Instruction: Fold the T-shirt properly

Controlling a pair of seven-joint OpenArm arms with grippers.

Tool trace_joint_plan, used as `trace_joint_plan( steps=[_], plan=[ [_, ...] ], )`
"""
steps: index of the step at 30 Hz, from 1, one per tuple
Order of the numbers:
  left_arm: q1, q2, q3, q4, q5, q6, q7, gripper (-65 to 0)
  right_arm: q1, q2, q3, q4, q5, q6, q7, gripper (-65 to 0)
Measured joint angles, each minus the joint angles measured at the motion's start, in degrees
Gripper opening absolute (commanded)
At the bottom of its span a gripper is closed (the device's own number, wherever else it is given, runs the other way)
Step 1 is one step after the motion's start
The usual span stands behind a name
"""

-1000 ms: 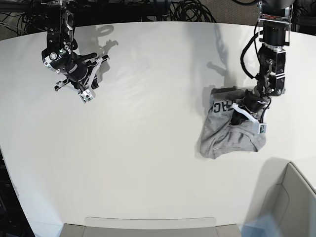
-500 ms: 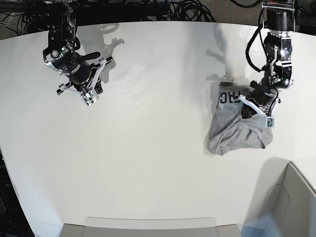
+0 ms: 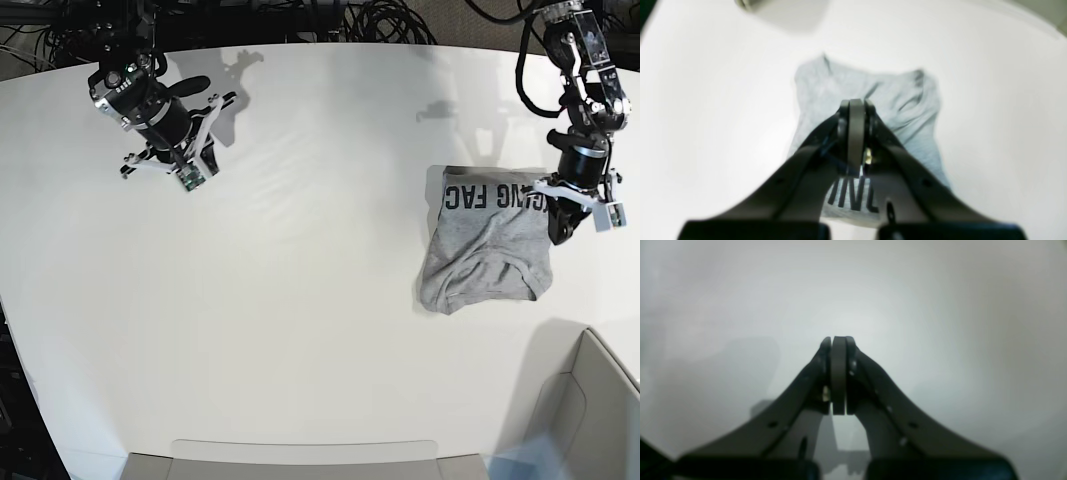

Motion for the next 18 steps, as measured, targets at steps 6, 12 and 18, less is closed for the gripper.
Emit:
trace_joint_plan(
  steps=[6,12,18],
  plan=[
    [8.0,1.2,-0.3,4.2,0.3,0.3,1.1,-65.0,-5.3,0.2,-1.5,0.3,0.0,0.0,0.1,-65.0],
    [16.6,1.3,-0.3,9.1,0.1,-0.1,0.4,-65.0,-12.1,0.1,-1.6,0.4,0.0,0.0,0.5,-65.0],
    [25.0,1.9,-0.5,9.6,0.1,0.0,0.2,-65.0,-21.4,1.0,-1.5,0.4,0.1,0.0,6.2,-65.0]
  ],
)
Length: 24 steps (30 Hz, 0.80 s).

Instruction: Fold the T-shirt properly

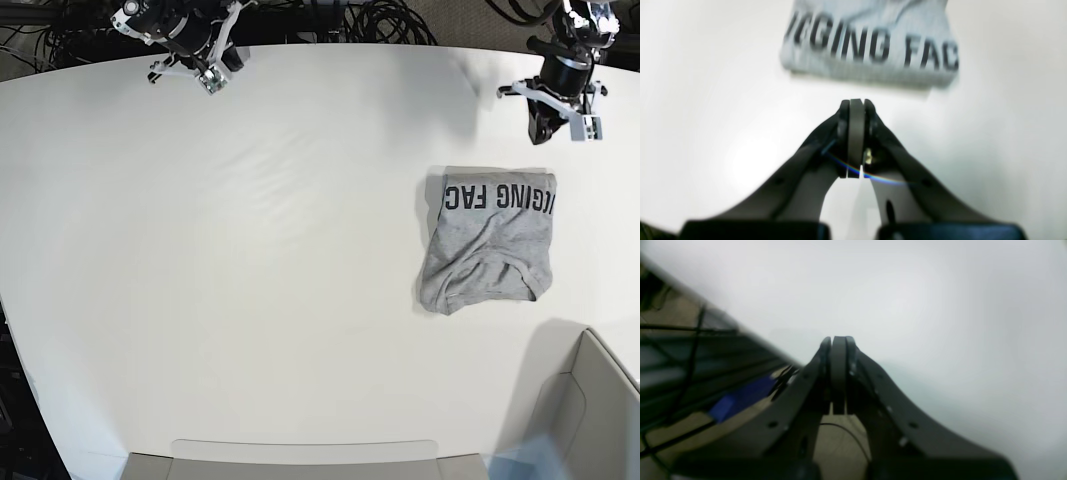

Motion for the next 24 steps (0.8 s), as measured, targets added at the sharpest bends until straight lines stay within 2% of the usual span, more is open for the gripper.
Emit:
trace_joint_plan(
  steps=[3,7,9,11,17,22,24],
  plan=[
    [4.2,3.5,-2.6,0.1,-0.1,-0.1,0.7,-65.0,-2.7,2.9,0.0,0.0,-0.2,0.0,0.8,-65.0],
    [6.7,8.6,-9.5,0.4,0.1,0.0,8.6,-65.0,-4.7,3.5,0.6,0.0,-0.1,0.0,0.8,-65.0],
    [7.1,9.4,-11.5,0.4,0.1,-0.1,11.4,-65.0,-6.1,3.5,0.2,0.0,0.2,0.0,1.2,-65.0],
    [7.7,10.0,-12.0,0.4,0.1,-0.1,12.7,-65.0,-7.6,4.9,-0.1,0.0,0.1,0.0,1.0,-65.0],
    [11.1,11.9,-11.8,0.2,-0.1,-0.5,13.4,-65.0,-8.7,6.6,-0.1,-1.2,0.5,0.0,1.3,-65.0],
    [13.2,12.4,-11.8,0.1,0.1,-0.7,13.4,-65.0,-8.6,8.0,-0.1,-7.4,0.1,0.0,1.2,-65.0],
    [13.7,13.2,-11.8,-0.5,4.2,-0.7,13.4,-65.0,-7.9,9.7,-1.1,-10.3,1.3,-0.2,1.6,-65.0]
  ],
)
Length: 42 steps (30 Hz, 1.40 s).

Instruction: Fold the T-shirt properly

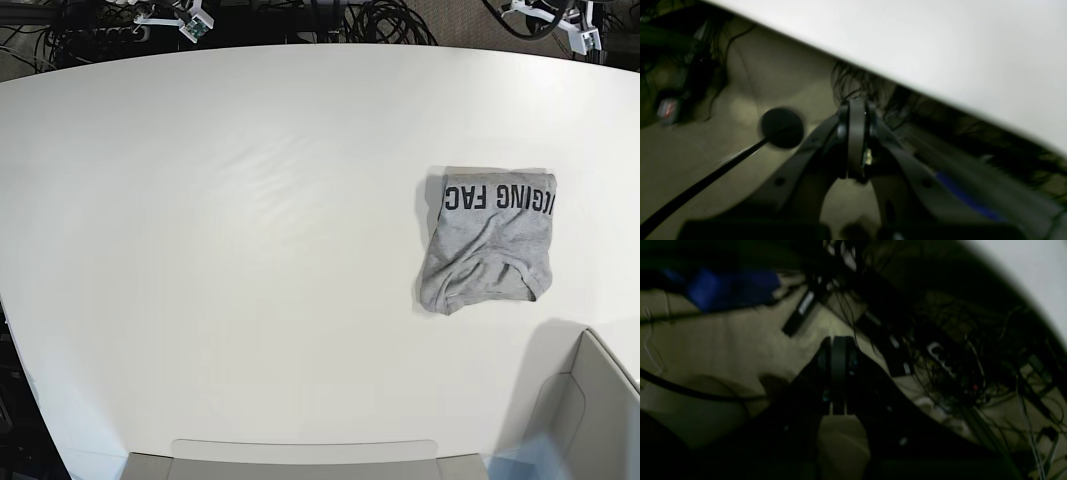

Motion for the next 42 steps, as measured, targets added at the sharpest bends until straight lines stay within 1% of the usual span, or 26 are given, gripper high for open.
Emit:
trace_joint_plan(
  steps=[3,5,6,8,11,13,16,17,18,20,21,24,26,30,31,32,33,35,37,39,42],
  plan=[
    [-0.4,2.3,0.3,-2.6,6.7,0.1,-0.4,-65.0,0.8,3.4,-2.6,-4.0,5.5,-0.3,-0.1,-65.0],
    [-0.3,2.3,3.8,-4.4,10.2,0.2,-0.5,-65.0,1.6,4.3,-3.7,-7.0,7.7,-0.2,0.5,-65.0],
    [-0.4,2.2,5.6,-5.2,10.7,0.2,-0.2,-65.0,2.2,4.7,-4.2,-8.5,7.8,-0.2,0.9,-65.0],
    [-0.4,2.5,8.2,-5.3,11.5,-0.2,-0.5,-65.0,3.2,4.8,-4.8,-10.8,8.2,-0.3,3.9,-65.0],
    [-0.5,2.6,11.5,-7.6,12.0,-0.2,-1.7,-65.0,5.8,4.9,-6.6,-14.8,8.0,-0.3,4.1,-65.0],
    [-0.7,2.6,12.6,-11.2,12.4,-0.3,-1.8,-65.0,6.8,5.2,-8.7,-17.0,7.9,-0.3,4.0,-65.0],
    [-0.5,2.6,13.9,-17.0,12.5,0.2,-5.8,-65.0,8.0,6.2,-11.9,-20.8,8.5,-0.3,4.6,-65.0],
    [-0.7,2.4,14.4,-19.8,12.4,0.2,-6.7,-65.0,9.2,6.5,-12.8,-23.0,8.3,-0.2,4.7,-65.0],
    [-1.6,2.3,14.8,-22.3,12.5,0.2,-6.5,-65.0,10.3,6.5,-13.5,-25.3,7.8,-0.3,5.5,-65.0],
    [-4.6,2.3,14.8,-27.5,13.3,0.7,-6.5,-65.0,13.0,6.6,-15.3,-30.3,8.2,-0.3,8.9,-65.0],
    [-6.0,2.3,14.8,-30.0,12.7,0.6,-6.6,-65.0,14.5,6.7,-16.6,-32.8,8.3,-0.3,10.2,-65.0],
    [-9.8,2.3,15.1,-35.9,12.5,0.3,-7.5,-65.0,18.5,6.3,-21.7,-40.6,8.3,-0.5,12.1,-65.0],
    [-12.9,2.3,15.1,-41.2,12.7,0.4,-7.8,-65.0,21.4,5.9,-25.5,-47.3,8.5,-0.4,14.8,-65.0],
    [-19.4,1.7,15.1,-54.2,12.9,0.8,-9.1,-65.0,26.8,4.9,-30.6,-59.7,8.3,-0.5,22.7,-65.0],
    [-21.1,1.2,15.1,-57.9,12.6,0.5,-10.2,-65.0,28.3,4.8,-31.5,-62.5,8.8,-0.5,25.5,-65.0],
    [-22.3,0.9,15.2,-60.9,12.9,0.4,-11.8,-65.0,29.5,4.8,-32.1,-64.6,8.2,-0.6,26.6,-65.0],
    [-23.6,0.3,16.1,-64.0,12.3,0.4,-14.6,-65.0,30.5,4.9,-32.8,-66.8,8.4,-0.7,28.4,-65.0],
    [-25.4,-1.2,18.6,-68.5,12.6,0.6,-16.5,-65.0,32.0,5.0,-33.9,-70.2,8.5,-0.7,31.0,-65.0],
    [-26.9,-2.5,21.8,-71.5,12.6,0.6,-18.5,-65.0,32.9,5.0,-35.3,-72.5,8.3,-0.7,32.2,-65.0],
    [-28.1,-2.6,23.8,-73.3,12.7,0.7,-18.6,-65.0,33.7,4.9,-36.6,-74.2,8.3,-0.7,33.9,-65.0],
    [-28.5,-2.6,26.2,-73.5,12.5,0.6,-20.4,-65.0,35.1,4.7,-39.1,-76.4,8.4,-0.7,36.2,-65.0]
  ],
)
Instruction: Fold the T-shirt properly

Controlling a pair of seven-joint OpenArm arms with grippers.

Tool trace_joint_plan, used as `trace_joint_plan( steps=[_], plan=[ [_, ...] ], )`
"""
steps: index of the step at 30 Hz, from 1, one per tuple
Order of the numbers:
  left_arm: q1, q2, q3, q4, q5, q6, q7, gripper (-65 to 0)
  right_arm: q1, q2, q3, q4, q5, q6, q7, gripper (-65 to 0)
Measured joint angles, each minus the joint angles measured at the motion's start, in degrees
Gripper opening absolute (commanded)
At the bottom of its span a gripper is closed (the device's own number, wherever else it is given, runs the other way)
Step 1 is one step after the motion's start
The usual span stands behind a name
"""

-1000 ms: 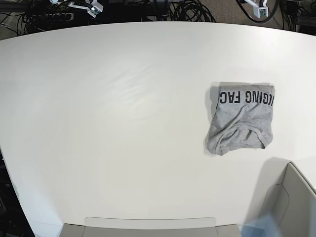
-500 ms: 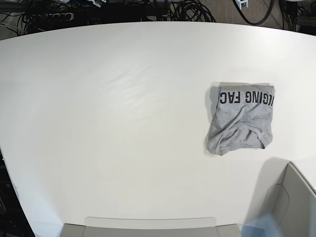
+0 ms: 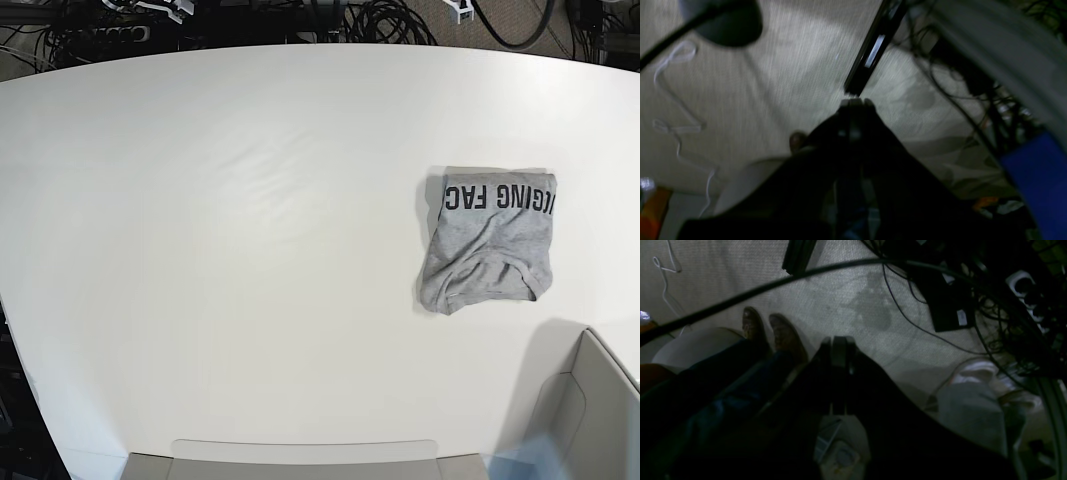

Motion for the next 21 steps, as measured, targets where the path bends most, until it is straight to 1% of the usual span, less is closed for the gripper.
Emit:
trace_joint_plan(
  steps=[4,9,15,18,21],
  plan=[
    [-0.9,-0.9,0.9,-1.5,-0.1,-0.7,-0.9,-65.0,1.8,-1.1,-3.2,-3.2,0.0,0.0,1.6,-65.0],
    [-4.5,-4.1,0.9,-8.7,0.3,0.2,-4.6,-65.0,1.6,-1.1,-6.3,-3.5,0.0,0.0,2.1,-65.0],
    [-6.5,-4.4,0.9,-9.2,0.2,0.2,-5.2,-65.0,1.7,-1.6,-8.5,-3.5,0.0,0.0,2.1,-65.0],
    [-6.8,-3.5,0.9,-9.2,-0.2,-0.6,-5.2,-65.0,1.7,-2.3,-8.5,-3.5,0.0,0.0,2.1,-65.0],
    [-6.6,-3.7,0.9,-9.2,-0.1,-0.3,-5.2,-65.0,2.1,-2.4,-8.5,-3.5,0.0,0.0,2.1,-65.0]
  ],
)
